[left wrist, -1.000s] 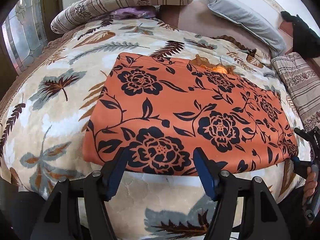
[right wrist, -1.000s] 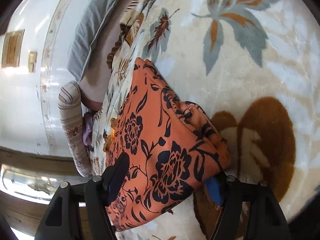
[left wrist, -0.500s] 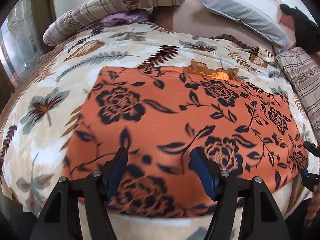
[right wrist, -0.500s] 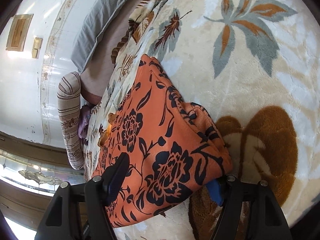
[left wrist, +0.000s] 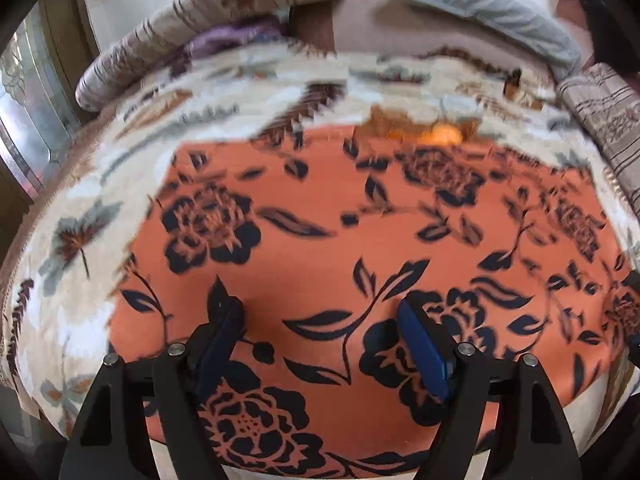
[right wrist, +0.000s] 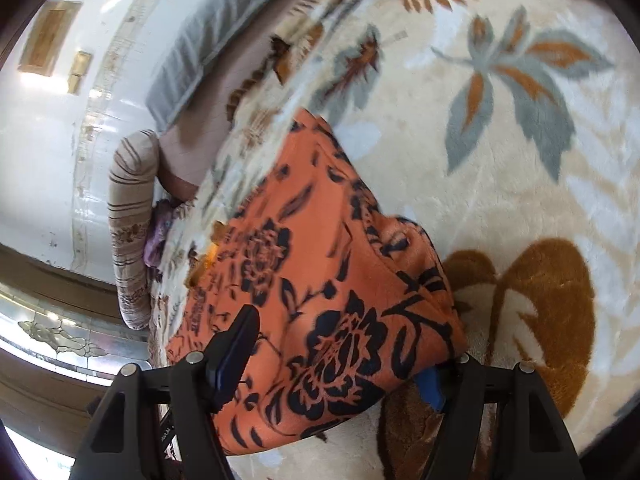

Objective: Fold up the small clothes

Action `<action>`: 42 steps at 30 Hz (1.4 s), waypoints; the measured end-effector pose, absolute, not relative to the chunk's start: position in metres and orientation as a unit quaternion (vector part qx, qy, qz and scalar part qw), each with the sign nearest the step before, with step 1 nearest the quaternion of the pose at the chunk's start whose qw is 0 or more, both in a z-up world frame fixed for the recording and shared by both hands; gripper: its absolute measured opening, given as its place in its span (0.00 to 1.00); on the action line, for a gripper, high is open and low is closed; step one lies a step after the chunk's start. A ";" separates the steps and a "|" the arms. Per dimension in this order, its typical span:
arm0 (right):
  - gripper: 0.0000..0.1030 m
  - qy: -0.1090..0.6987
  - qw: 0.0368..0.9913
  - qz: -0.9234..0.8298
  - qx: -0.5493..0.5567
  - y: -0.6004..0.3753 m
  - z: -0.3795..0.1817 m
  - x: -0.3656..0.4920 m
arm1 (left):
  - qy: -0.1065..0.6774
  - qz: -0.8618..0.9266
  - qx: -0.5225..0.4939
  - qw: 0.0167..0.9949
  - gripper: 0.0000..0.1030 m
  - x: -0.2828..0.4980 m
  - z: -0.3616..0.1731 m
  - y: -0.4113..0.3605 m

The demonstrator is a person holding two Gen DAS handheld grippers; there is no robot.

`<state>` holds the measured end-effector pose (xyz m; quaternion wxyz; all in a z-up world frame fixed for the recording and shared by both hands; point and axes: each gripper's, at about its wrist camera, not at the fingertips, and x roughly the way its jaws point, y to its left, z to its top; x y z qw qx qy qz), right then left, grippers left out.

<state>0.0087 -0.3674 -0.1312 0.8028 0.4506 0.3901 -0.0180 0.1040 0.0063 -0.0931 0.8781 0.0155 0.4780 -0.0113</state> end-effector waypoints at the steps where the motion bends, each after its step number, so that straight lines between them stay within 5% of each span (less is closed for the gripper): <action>1: 0.72 0.390 0.803 -0.018 0.451 -0.367 -0.131 0.008 | 0.474 -0.011 0.014 0.880 0.78 0.103 -0.094 0.007; 6: 0.70 0.390 0.810 -0.021 0.438 -0.365 -0.129 0.009 | 0.474 -0.012 0.012 0.880 0.79 0.103 -0.095 0.006; 13: 0.47 0.389 0.812 -0.034 0.433 -0.369 -0.133 0.007 | 0.475 -0.013 0.014 0.880 0.79 0.103 -0.094 0.004; 19: 0.51 0.388 0.809 -0.032 0.441 -0.371 -0.133 0.007 | 0.433 -0.006 0.019 0.901 0.79 0.090 -0.078 0.009; 22: 0.53 0.385 0.803 -0.026 0.455 -0.374 -0.135 0.009 | 0.475 -0.018 0.023 0.880 0.81 0.099 -0.101 0.008; 23: 0.50 0.387 0.805 -0.024 0.449 -0.374 -0.134 0.010 | 0.465 -0.017 0.029 0.885 0.82 0.098 -0.100 0.007; 24: 0.26 0.389 0.808 -0.022 0.442 -0.372 -0.133 0.012 | 0.463 -0.018 0.038 0.886 0.82 0.097 -0.098 0.005; 25: 0.14 0.400 0.808 -0.021 0.431 -0.370 -0.132 0.016 | 0.467 -0.021 0.035 0.883 0.82 0.098 -0.094 0.006; 34: 0.11 0.358 0.895 0.003 0.265 -0.292 -0.029 0.040 | 0.402 0.017 -0.084 0.912 0.82 0.069 -0.048 0.115; 38: 0.11 0.325 0.928 0.076 0.167 -0.192 0.025 0.052 | 0.377 0.100 -0.133 0.911 0.82 0.055 -0.045 0.191; 42: 0.11 0.336 0.927 0.146 0.081 -0.084 0.022 0.058 | 0.375 0.161 -0.192 0.892 0.82 0.042 -0.066 0.251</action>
